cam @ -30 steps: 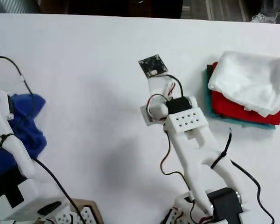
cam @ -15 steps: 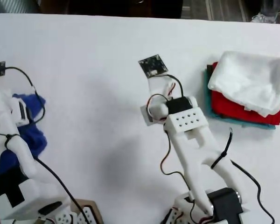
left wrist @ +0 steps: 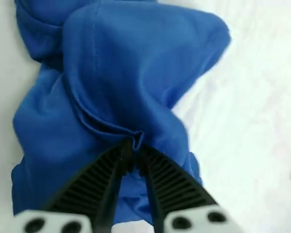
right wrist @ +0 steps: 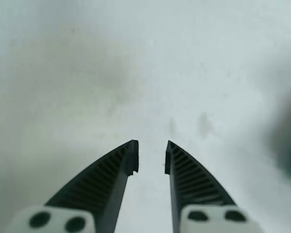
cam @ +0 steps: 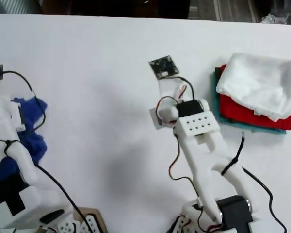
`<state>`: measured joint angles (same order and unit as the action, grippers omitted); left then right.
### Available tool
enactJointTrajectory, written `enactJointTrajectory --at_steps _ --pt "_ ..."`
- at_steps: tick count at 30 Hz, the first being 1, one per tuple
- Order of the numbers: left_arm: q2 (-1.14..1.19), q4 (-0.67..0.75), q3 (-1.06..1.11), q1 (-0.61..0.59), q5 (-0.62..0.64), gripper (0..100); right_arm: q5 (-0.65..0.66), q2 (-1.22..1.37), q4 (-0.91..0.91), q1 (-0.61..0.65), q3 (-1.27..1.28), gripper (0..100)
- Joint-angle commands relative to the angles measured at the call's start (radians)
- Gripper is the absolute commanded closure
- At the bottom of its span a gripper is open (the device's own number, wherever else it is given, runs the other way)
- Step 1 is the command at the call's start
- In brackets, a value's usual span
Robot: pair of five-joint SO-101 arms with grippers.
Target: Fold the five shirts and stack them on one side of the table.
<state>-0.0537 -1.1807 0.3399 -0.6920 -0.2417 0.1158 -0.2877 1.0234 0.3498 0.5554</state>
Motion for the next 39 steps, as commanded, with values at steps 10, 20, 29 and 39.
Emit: enactJointTrajectory --at_steps 10,20,29,39 --pt "-0.008 -0.493 -0.792 0.726 0.068 97 -0.011 -0.010 -0.002 -0.108 -0.008 89.9" --pt "-0.005 -0.437 -0.728 1.020 -0.068 92 -0.109 -0.010 -0.047 -0.213 -0.014 89.8" --pt "-0.012 -0.417 -0.737 0.799 -0.115 78 -0.109 -0.010 -0.050 -0.217 -0.014 89.7" --pt "-0.003 -0.121 -0.418 0.264 -0.135 78 -0.035 0.001 -0.071 -0.028 -0.017 83.5"
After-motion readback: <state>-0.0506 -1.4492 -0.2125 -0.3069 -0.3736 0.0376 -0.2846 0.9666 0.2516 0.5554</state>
